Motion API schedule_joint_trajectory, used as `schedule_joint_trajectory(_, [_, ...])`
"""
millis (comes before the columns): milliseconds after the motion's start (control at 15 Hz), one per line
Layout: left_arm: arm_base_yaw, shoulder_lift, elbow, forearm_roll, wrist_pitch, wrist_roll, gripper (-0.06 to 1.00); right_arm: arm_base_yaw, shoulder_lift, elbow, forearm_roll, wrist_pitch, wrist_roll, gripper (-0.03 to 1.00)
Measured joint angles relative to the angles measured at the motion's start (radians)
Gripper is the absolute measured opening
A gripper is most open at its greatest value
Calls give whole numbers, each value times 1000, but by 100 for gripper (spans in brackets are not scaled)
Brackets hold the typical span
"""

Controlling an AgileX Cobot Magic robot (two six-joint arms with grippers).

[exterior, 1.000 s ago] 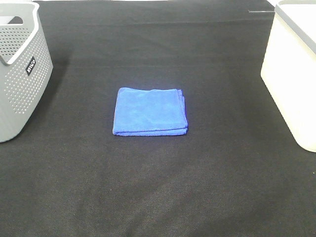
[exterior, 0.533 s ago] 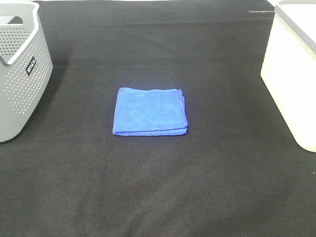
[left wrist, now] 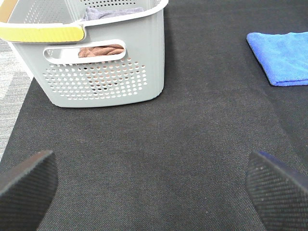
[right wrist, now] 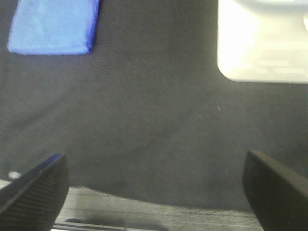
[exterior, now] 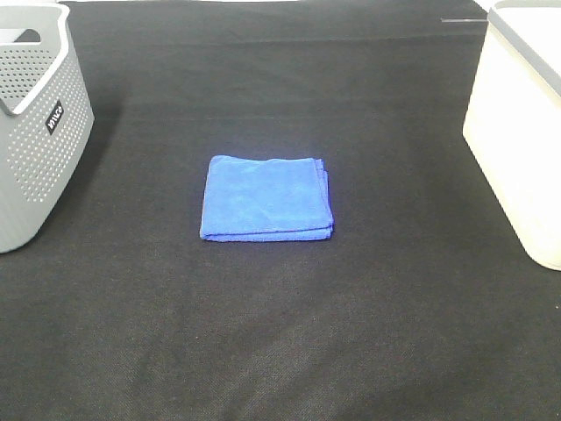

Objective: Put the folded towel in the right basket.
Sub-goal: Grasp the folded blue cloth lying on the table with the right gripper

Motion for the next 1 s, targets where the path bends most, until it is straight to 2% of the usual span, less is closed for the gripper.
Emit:
schedule_joint_trajectory(133, [0, 0, 0, 0, 0, 0, 99, 0, 154, -89, 96, -38, -50, 95])
schedule_joint_trajectory(333, [0, 0, 0, 0, 0, 0, 99, 0, 388, -129, 362, -108, -183, 95])
schedule_joint_trajectory(467, [0, 0, 0, 0, 0, 0, 99, 11, 589, -182, 478, -144, -267, 95])
schedule_joint_trajectory(533, [0, 0, 0, 0, 0, 0, 99, 11, 589, -182, 478, -144, -267, 95])
schedule_joint_trajectory(667, [0, 0, 0, 0, 0, 0, 99, 91, 857, -317, 498, -194, -306, 95])
schedule_joint_trajectory(733, [0, 0, 0, 0, 0, 0, 99, 108, 914, -352, 498, -197, -308, 95])
schedule_joint_trajectory(800, [0, 0, 0, 0, 0, 0, 99, 144, 1058, -460, 501, -198, -310, 95])
schedule_joint_trajectory(1000, [0, 0, 0, 0, 0, 0, 99, 152, 1335, -660, 525, -202, -297, 95])
